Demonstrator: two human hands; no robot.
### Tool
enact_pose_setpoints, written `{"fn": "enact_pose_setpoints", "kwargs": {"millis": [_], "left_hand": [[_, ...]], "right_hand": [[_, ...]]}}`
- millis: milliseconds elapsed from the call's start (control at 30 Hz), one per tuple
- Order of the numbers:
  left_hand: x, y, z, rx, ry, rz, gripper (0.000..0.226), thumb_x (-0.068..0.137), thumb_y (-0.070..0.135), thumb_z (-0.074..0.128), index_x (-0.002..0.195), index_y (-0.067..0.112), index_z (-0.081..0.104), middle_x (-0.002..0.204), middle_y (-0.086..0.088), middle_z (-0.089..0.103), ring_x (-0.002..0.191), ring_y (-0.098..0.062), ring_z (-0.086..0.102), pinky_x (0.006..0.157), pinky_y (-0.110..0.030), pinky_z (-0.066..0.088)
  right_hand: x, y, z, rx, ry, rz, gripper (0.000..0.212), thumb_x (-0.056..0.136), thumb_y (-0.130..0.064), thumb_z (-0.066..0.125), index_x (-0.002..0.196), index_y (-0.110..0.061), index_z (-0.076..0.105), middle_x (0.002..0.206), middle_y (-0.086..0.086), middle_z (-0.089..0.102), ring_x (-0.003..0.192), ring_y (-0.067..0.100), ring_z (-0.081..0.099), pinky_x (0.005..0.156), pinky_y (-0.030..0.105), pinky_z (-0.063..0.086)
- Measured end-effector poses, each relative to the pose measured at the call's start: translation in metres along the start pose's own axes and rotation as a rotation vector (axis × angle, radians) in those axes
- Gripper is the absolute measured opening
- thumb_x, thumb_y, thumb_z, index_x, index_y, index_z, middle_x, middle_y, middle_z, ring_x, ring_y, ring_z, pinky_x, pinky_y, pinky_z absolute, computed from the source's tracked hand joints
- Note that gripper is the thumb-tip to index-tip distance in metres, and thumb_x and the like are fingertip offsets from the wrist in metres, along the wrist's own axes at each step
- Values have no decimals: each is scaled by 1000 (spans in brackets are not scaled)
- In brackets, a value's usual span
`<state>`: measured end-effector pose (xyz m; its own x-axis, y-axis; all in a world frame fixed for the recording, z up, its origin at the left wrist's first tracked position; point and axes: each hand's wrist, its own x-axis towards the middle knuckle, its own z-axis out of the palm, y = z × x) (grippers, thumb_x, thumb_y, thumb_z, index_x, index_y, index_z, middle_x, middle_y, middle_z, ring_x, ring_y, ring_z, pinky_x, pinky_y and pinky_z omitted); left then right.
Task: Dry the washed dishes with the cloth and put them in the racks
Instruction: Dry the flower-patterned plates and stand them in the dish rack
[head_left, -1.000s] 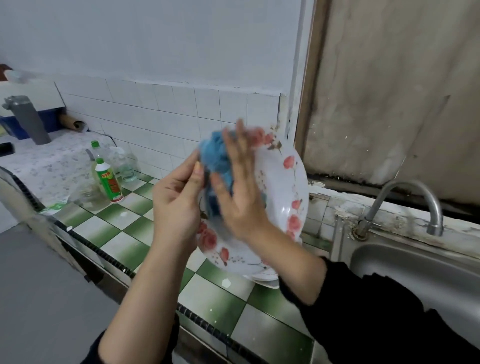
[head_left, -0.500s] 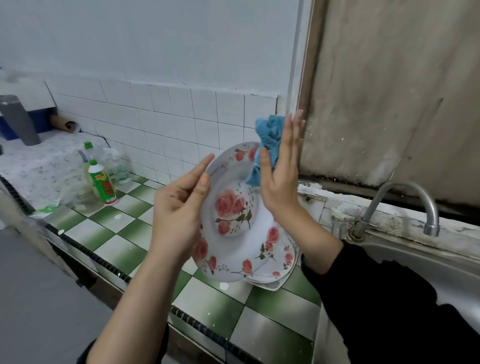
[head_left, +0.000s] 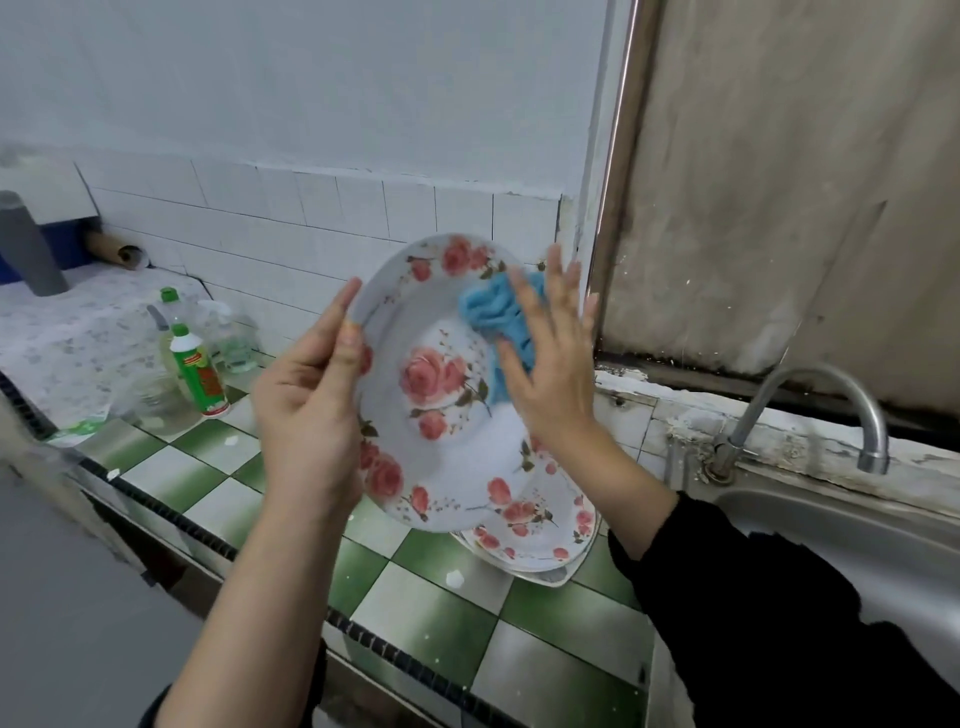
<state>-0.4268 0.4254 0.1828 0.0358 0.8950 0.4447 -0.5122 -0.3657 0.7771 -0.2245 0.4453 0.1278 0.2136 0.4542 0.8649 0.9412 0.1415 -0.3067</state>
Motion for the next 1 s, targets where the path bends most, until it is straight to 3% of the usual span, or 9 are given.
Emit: {"fn": "enact_pose_setpoints", "kwargs": {"millis": [133, 233, 333, 400, 567, 700, 800, 900, 1000], "left_hand": [[-18, -10, 23, 59, -134, 3, 33, 94, 2, 50, 119, 23, 58, 85, 16, 74, 77, 6, 66, 71, -10, 51], [-17, -12, 21, 13, -6, 33, 30, 95, 3, 51, 115, 22, 62, 91, 14, 74, 86, 1, 68, 77, -14, 53], [-7, -10, 8, -2, 110, 67, 26, 96, 7, 52, 116, 19, 63, 80, 18, 73, 81, 1, 68, 73, -15, 54], [-6, -11, 4, -24, 140, 40, 33, 98, 4, 49, 127, 18, 53, 79, 22, 72, 79, 5, 67, 70, -11, 52], [-9, -27, 14, -63, 40, -112, 26, 97, 8, 52, 115, 22, 64, 75, 13, 72, 78, -3, 67, 73, -19, 55], [-26, -33, 37, -34, -89, -125, 29, 95, 5, 51, 114, 24, 62, 98, 13, 68, 74, 2, 67, 69, -12, 53], [-22, -35, 37, -59, -67, -148, 29, 96, 2, 50, 116, 18, 64, 96, 6, 75, 89, -5, 70, 79, -18, 55], [-6, -34, 22, -44, 8, -156, 23, 96, 9, 54, 107, 23, 69, 97, 2, 76, 95, -14, 70, 84, -28, 57], [-1, -37, 12, 16, 44, -147, 24, 95, 10, 57, 102, 30, 70, 101, 4, 73, 85, -5, 69, 77, -21, 55]], "right_hand": [[10, -43, 1, 347, 174, 18, 58, 101, -26, 41, 149, -2, 21, 161, 16, 10, 151, 31, 2, 122, 53, 5], [-31, -70, 3, 461, -156, -192, 61, 97, -18, 41, 150, -4, 15, 162, 4, 11, 151, 25, 9, 123, 45, 9], [-57, -35, -4, 159, -365, -402, 63, 95, -31, 38, 151, -11, 18, 160, 8, 22, 151, 21, 10, 122, 51, 10], [-51, -1, -5, -51, -374, -342, 63, 98, -38, 35, 153, -18, 14, 162, 7, 18, 151, 22, 4, 120, 57, 7], [-5, 20, -14, -11, -55, 88, 61, 103, -32, 32, 155, -16, 4, 163, 7, -4, 150, 19, -10, 122, 41, -8], [5, -23, -9, 330, 169, 118, 57, 102, -18, 39, 151, 4, 18, 161, 19, 0, 151, 27, -3, 120, 59, 8], [-34, -54, -8, 477, -122, -11, 56, 104, -20, 38, 153, -3, 14, 163, 12, 5, 152, 27, 4, 122, 54, 11], [-76, -29, -12, 322, -449, -163, 58, 103, -26, 41, 154, -12, 18, 162, 6, 18, 151, 20, 12, 122, 53, 12], [-103, 20, -11, 177, -433, 35, 51, 101, -32, 40, 150, -20, 31, 160, -1, 26, 150, 15, 15, 122, 50, 16]]}}
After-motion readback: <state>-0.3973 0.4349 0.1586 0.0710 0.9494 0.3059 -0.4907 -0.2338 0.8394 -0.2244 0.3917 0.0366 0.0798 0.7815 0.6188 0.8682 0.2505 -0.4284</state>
